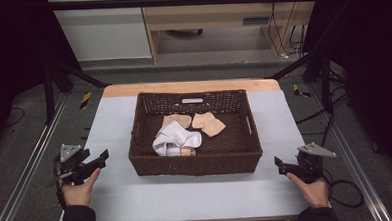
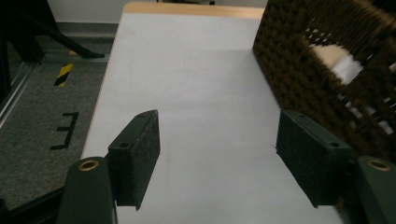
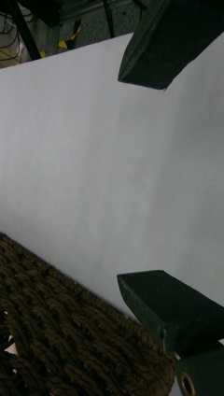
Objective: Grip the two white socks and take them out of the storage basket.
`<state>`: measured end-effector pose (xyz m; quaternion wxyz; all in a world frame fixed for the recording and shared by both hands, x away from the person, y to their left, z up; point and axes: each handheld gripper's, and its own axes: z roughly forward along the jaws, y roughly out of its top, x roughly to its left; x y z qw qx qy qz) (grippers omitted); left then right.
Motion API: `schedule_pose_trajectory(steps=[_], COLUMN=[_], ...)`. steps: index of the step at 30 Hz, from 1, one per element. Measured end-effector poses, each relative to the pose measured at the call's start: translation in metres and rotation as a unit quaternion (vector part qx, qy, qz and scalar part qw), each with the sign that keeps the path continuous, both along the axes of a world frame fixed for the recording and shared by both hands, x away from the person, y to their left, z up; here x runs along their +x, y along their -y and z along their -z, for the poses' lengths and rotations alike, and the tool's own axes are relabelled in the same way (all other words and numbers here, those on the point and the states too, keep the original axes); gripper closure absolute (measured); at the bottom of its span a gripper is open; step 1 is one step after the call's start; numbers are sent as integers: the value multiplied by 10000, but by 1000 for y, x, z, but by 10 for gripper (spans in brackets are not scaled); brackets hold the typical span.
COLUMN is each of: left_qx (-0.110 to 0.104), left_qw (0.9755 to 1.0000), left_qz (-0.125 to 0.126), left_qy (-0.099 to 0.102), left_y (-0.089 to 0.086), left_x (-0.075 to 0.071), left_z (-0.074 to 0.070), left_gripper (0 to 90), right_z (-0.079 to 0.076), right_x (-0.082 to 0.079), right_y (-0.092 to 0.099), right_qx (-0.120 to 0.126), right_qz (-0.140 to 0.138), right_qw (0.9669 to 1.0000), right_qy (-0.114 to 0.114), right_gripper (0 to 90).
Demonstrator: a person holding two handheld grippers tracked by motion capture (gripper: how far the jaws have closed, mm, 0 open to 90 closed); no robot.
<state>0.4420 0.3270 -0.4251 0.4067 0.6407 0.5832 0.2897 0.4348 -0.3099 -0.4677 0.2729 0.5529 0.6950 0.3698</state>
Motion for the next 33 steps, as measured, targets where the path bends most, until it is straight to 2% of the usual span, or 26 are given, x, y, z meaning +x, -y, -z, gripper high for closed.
schedule_pose_trajectory(steps=[3,7,9,11,14,19,29,33], left_qx=[23,-27,-113,-172,-170,-264,-247,-179], left_qw=[10000,9999,9998,9995,9994,9980,9963,9956], left_qz=[89,124,123,126,133,247,455,552], left_qy=[-27,31,117,224,272,515,686,731], left_y=[6,10,12,14,17,25,38,44], left_x=[0,-2,-4,-7,-8,-12,-10,-10], left_z=[-4,-10,-15,-22,-26,-38,-53,-59], left_gripper=[326,340,340,347,351,363,372,373], right_z=[-1,-2,-2,-1,-1,0,2,3], right_x=[-1,-2,-3,-3,-2,-1,-1,0], right_y=[1,3,3,2,1,1,-1,-1], right_qx=[18,121,129,34,-14,-52,-117,-128], right_qz=[-45,36,47,26,-14,-44,-23,-47], right_qw=[10000,9999,9999,10000,10000,10000,9998,9998], right_qy=[24,100,99,54,16,-15,-126,-169], right_gripper=[45,35,36,52,57,63,66,67])
